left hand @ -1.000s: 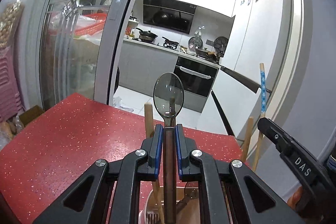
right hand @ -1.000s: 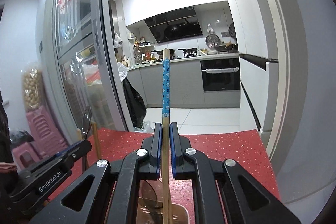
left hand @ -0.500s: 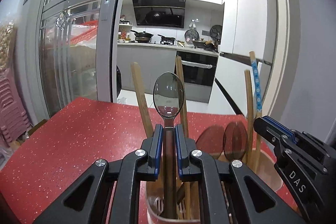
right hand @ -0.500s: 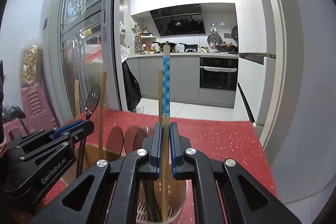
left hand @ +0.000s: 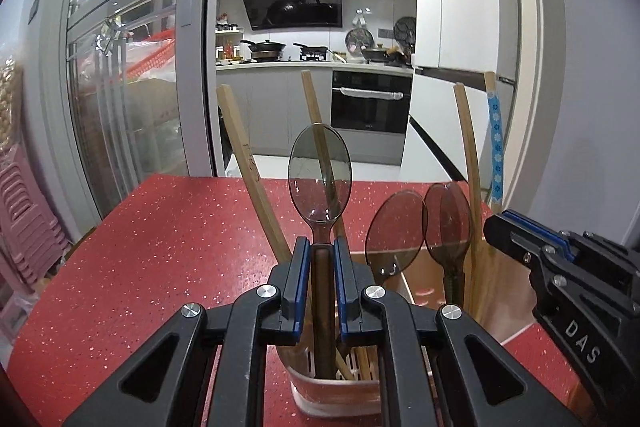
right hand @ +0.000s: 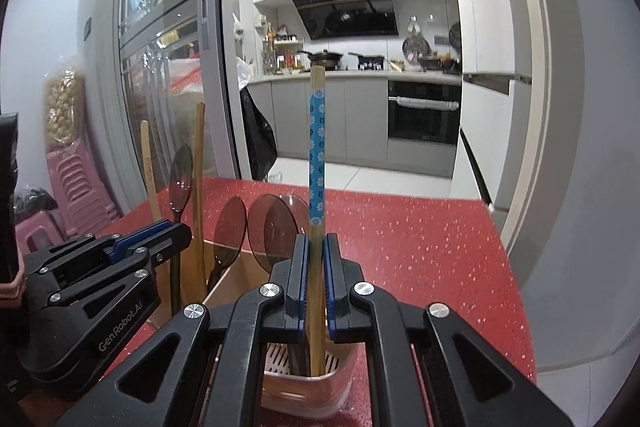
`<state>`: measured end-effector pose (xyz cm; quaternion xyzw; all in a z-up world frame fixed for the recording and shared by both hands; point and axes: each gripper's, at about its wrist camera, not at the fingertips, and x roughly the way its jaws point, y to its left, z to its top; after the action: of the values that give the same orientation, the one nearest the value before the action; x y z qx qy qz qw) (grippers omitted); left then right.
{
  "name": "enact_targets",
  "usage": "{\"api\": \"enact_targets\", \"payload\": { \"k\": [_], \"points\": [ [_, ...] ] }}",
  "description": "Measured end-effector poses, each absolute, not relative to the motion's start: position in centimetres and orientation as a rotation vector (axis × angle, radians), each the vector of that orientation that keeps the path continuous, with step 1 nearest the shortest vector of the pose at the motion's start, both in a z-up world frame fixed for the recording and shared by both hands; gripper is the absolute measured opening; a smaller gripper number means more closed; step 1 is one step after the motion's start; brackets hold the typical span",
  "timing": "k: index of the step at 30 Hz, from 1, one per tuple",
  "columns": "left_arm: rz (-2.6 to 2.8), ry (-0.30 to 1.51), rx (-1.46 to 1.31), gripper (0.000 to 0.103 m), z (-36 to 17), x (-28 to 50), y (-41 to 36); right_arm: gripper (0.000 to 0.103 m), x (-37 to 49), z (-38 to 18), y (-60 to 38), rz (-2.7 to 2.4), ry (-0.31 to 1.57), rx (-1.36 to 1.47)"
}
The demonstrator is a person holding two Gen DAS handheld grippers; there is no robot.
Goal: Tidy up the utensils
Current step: 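Open both grippers to release the chopstick and spoon in the caddy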
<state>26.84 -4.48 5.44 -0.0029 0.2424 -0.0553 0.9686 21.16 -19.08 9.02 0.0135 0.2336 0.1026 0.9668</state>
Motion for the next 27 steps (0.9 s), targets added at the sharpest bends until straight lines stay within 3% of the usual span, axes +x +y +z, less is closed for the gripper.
{"api": "enact_targets", "payload": {
  "k": [3,5,12,25,26,27],
  "points": [
    [-0.119,0.507,0.004,0.037,5.4,26.6,-4.7,0.017,21.6,9.0,-19.2,0.238,0.516,0.034],
    [-0.121,0.517,-0.004,0.037,5.5,26.6,-4.6,0.038,21.7,9.0,-19.3,0.248,0.534,0.041],
    [-0.111,0.522,-0.034,0.038,6.0,25.9,-3.9,0.040,20.4,10.4,-20.5,0.237,0.509,0.095],
    [-0.091,0.556,-0.044,0.038,7.2,23.5,-2.4,0.054,16.2,11.3,-22.1,0.235,0.572,0.170],
    [-0.092,0.563,-0.042,0.040,7.2,23.2,-2.3,0.055,15.8,11.2,-22.1,0.240,0.582,0.171],
    [-0.091,0.581,-0.039,0.050,7.1,22.8,-2.3,0.055,15.4,11.0,-22.0,0.243,0.593,0.171]
  ]
}}
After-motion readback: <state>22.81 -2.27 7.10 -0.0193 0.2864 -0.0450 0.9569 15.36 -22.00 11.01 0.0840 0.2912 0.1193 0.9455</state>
